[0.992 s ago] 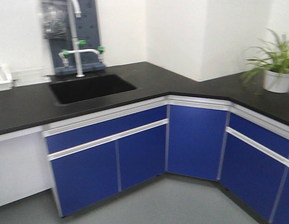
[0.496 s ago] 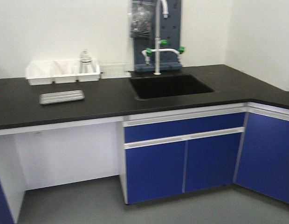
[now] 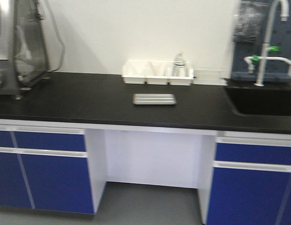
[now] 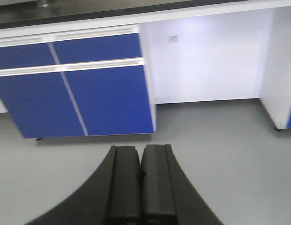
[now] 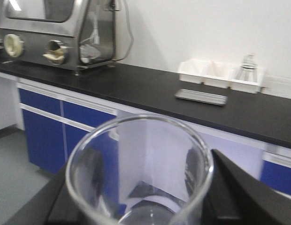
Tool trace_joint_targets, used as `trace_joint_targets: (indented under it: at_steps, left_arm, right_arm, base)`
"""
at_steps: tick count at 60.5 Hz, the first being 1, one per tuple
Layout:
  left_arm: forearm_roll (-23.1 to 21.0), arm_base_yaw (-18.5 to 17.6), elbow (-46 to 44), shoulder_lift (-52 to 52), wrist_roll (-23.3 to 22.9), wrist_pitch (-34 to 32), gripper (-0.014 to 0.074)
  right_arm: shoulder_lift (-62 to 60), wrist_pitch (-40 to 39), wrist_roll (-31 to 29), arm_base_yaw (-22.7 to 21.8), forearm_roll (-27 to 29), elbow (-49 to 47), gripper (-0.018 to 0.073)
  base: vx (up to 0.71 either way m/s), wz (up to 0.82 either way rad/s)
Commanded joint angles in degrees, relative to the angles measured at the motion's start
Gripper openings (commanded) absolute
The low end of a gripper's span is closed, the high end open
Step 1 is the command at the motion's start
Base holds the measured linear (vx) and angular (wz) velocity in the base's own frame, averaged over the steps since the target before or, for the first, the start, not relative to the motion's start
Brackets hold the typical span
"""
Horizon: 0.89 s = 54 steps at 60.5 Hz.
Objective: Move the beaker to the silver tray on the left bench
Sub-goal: 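Hold the beaker in the right gripper while driving to the other bench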
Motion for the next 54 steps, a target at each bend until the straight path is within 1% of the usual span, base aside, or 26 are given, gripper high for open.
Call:
trace_joint_targets:
  at_steps: [1, 23, 34, 44, 54]
  left_arm:
    - [-0.2, -0.3, 1.1, -0.4, -0.1, -4.3, 0.0001]
    - [-0.2, -0.3, 1.1, -0.4, -0.1, -4.3, 0.0001]
    - [-0.2, -0.3, 1.1, -0.4, -0.1, -4.3, 0.0001]
    - [-0.2, -0.3, 1.1, -0.4, -0.1, -4.3, 0.0001]
    - [-0.2, -0.3, 1.1, -0.4, -0.1, -4.3, 0.0001]
  right_arm:
    - [0.4, -4.5, -0.2, -0.2, -0.7, -1.8, -0.0011]
    - [0.4, -4.4, -0.2, -0.2, -0.7, -1.8, -0.0011]
    - [0.4, -4.4, -0.2, -0.1, -0.7, -1.8, -0.0011]
    - [0.4, -4.4, -0.2, -0.1, -0.7, -1.8, -0.0011]
    - [0.4, -4.4, -0.2, -0.1, -0.7, -1.8, -0.0011]
  base:
    - [0.21, 0.61]
    - [0.24, 0.61]
    - [0.30, 0.46]
    - [0.34, 0.15]
    - [0.38, -0.21]
